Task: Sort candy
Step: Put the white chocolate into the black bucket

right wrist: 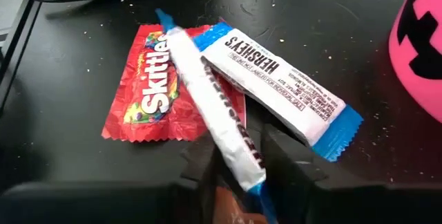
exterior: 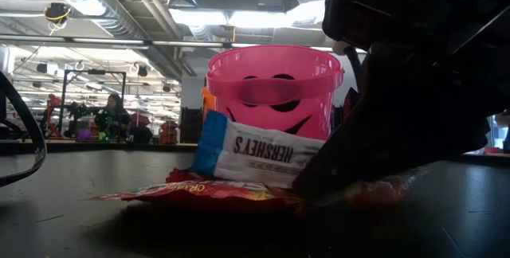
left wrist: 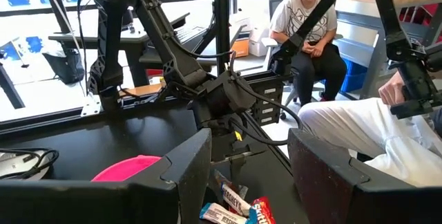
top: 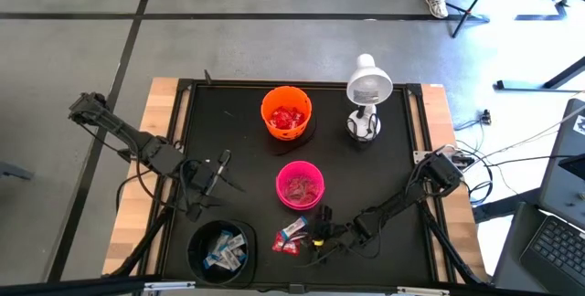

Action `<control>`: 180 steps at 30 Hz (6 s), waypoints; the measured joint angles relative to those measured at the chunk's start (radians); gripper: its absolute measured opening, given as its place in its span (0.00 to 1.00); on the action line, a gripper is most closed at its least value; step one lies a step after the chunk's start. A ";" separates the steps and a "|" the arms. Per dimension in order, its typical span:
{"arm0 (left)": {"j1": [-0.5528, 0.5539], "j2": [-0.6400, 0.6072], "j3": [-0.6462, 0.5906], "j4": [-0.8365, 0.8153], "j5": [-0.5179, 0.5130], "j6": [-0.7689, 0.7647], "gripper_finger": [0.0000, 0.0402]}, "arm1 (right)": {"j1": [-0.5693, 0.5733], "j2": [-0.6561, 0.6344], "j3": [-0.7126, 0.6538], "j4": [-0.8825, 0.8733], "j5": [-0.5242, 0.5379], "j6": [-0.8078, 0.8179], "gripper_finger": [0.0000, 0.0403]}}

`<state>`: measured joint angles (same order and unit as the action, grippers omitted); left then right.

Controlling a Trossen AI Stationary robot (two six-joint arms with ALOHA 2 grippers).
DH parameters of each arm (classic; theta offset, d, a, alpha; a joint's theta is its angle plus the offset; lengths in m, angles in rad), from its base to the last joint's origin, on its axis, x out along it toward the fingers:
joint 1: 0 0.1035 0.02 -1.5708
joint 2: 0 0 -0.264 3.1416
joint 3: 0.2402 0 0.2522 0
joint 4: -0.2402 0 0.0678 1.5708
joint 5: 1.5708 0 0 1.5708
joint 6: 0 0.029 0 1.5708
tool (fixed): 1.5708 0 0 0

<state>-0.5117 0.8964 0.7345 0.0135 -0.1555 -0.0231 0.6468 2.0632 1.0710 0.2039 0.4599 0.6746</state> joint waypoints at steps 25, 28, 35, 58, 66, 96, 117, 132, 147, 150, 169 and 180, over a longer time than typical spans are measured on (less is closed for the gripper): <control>0.000 0.000 0.000 -0.001 0.000 0.013 0.45 | 0.001 0.003 0.017 0.024 -0.047 -0.001 0.14; 0.001 0.000 0.000 0.000 -0.001 0.009 0.45 | 0.001 0.002 0.033 0.023 -0.063 -0.020 0.14; 0.001 0.000 0.000 0.003 0.000 -0.010 0.45 | 0.002 -0.029 0.047 0.023 -0.060 -0.036 0.14; -0.013 0.109 0.000 0.034 0.016 -0.028 0.45 | 0.037 -0.175 0.049 0.030 0.050 -0.108 0.11; -0.013 0.152 0.000 0.090 0.037 -0.022 0.45 | 0.034 -0.175 0.088 0.031 0.054 -0.160 0.06; -0.005 0.345 0.000 0.247 0.018 -0.001 0.46 | 0.034 -0.175 0.512 -0.407 0.320 -0.402 0.08; 0.018 0.362 0.000 0.273 -0.019 0.010 0.63 | -0.008 -0.175 0.516 -0.394 0.336 -0.426 0.08; 0.019 0.452 0.001 0.353 -0.025 -0.018 0.63 | -0.041 -0.175 0.516 -0.279 0.289 -0.532 0.08; 0.023 0.449 0.001 0.364 -0.045 -0.001 0.29 | -0.041 -0.175 0.516 -0.282 0.289 -0.530 0.08; 0.022 0.449 0.001 0.364 -0.044 0.000 0.17 | -0.039 -0.175 0.516 -0.281 0.293 -0.525 0.08; 0.020 0.279 0.001 0.191 -0.044 0.000 0.04 | 0.029 -0.253 0.516 -0.279 0.305 -0.500 0.44; -0.103 0.099 0.001 0.010 0.037 0.006 0.04 | 0.150 -0.281 0.516 -0.296 0.381 -0.519 0.49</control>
<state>-0.6148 0.9956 0.7357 0.0237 -0.1187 -0.0173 0.7972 1.7823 1.5867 -0.0920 0.8407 0.1559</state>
